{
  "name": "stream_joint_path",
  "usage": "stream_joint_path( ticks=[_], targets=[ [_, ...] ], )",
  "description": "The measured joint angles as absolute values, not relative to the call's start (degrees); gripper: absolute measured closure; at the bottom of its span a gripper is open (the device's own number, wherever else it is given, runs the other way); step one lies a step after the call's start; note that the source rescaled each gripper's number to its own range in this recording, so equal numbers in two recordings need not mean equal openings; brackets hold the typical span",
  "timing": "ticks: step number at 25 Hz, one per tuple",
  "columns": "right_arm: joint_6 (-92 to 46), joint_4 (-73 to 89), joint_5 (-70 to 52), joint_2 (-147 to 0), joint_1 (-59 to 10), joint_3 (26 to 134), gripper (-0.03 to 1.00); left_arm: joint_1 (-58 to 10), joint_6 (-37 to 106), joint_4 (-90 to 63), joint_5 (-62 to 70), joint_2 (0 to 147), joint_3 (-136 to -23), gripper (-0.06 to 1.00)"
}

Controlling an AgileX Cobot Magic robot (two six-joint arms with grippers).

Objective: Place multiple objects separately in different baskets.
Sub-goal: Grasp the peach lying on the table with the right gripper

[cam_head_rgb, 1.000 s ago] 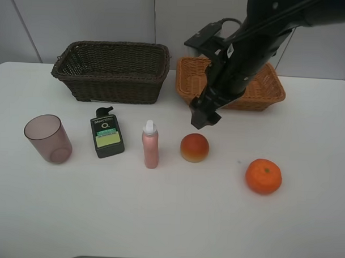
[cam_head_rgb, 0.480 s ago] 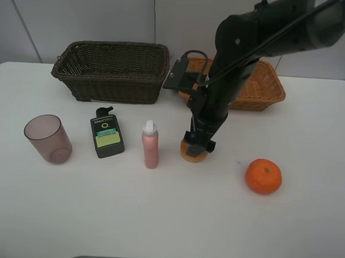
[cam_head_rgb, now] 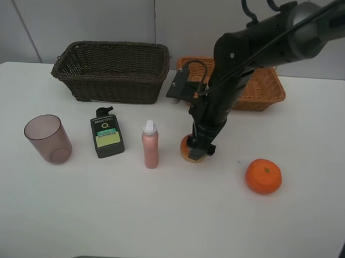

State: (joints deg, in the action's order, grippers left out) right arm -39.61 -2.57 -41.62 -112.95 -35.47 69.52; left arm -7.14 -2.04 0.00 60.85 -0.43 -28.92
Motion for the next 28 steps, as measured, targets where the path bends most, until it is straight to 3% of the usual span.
stream_joint_path(
  ticks=[22, 24, 27, 28],
  targets=[
    [-39.63, -1.92, -36.01, -119.34, -34.25, 69.52, -0.02, -7.14, -2.04, 0.00, 60.85, -0.43, -28.92, -0.01],
    [-39.63, -1.79, -36.01, -119.34, -34.25, 69.52, 0.07, -7.14, -2.04, 0.00, 60.85, -0.43, -28.92, -0.01],
    [-39.63, -1.72, -35.84, -119.39, -34.25, 69.52, 0.43, -7.14, -2.04, 0.00, 60.85, -0.43, -28.92, -0.01],
    [-39.63, -1.66, -35.82, -119.45, -34.25, 69.52, 0.50, -7.14, -2.04, 0.00, 60.85, -0.43, -28.92, -0.01]
  ],
)
